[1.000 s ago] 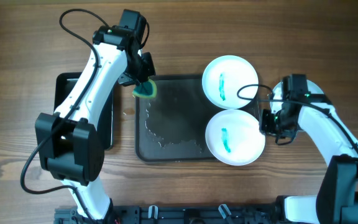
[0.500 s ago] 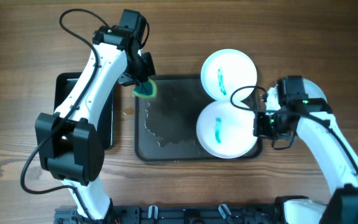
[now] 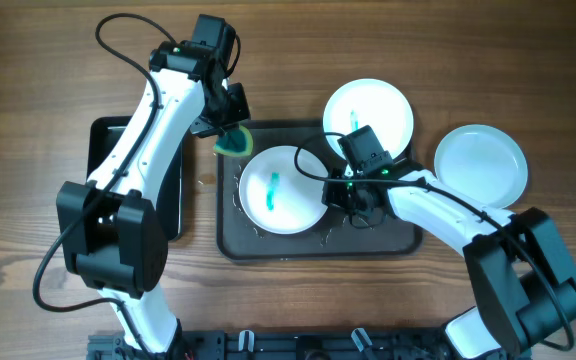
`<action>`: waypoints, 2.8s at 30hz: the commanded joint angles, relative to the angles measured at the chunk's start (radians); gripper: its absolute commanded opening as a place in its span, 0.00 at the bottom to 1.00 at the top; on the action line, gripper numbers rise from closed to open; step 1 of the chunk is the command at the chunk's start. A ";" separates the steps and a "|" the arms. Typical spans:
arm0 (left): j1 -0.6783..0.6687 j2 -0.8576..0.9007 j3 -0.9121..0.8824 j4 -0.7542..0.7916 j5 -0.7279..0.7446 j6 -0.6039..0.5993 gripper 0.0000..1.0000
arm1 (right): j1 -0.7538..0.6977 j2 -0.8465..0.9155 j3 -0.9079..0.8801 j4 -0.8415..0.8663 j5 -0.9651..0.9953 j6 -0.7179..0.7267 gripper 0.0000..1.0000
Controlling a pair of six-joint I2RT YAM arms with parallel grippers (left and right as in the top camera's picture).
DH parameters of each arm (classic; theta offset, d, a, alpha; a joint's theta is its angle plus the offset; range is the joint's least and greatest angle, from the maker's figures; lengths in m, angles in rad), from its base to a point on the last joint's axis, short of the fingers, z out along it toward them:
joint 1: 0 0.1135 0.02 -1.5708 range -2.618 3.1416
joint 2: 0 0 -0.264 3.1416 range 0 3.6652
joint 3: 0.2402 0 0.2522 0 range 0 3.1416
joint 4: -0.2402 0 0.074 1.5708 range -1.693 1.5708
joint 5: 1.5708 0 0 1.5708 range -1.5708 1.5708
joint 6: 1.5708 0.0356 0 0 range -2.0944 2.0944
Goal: Clean dirty plates on tray and stack at the side
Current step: 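Set the plate on the table right of the tray, release, then hold the lower plate with right gripper and scrub it with sponge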
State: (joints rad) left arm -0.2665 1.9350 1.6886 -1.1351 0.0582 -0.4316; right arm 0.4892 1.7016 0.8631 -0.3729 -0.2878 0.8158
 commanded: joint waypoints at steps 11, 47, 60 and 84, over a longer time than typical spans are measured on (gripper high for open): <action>-0.014 -0.021 -0.079 -0.001 0.013 0.009 0.04 | -0.024 0.080 0.021 0.133 -0.029 -0.106 0.04; -0.139 0.016 -0.443 0.241 -0.243 0.000 0.04 | -0.025 0.089 0.023 0.146 -0.080 -0.109 0.04; -0.185 0.016 -0.443 0.362 0.288 0.272 0.04 | -0.029 0.089 0.024 0.149 -0.080 -0.109 0.04; -0.188 0.016 -0.443 0.248 0.552 0.364 0.04 | -0.029 0.089 0.023 0.149 -0.089 -0.109 0.04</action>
State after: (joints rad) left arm -0.4366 1.9381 1.2667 -0.9165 0.2226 -0.2359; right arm 0.4656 1.7683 0.8761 -0.2230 -0.3882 0.7010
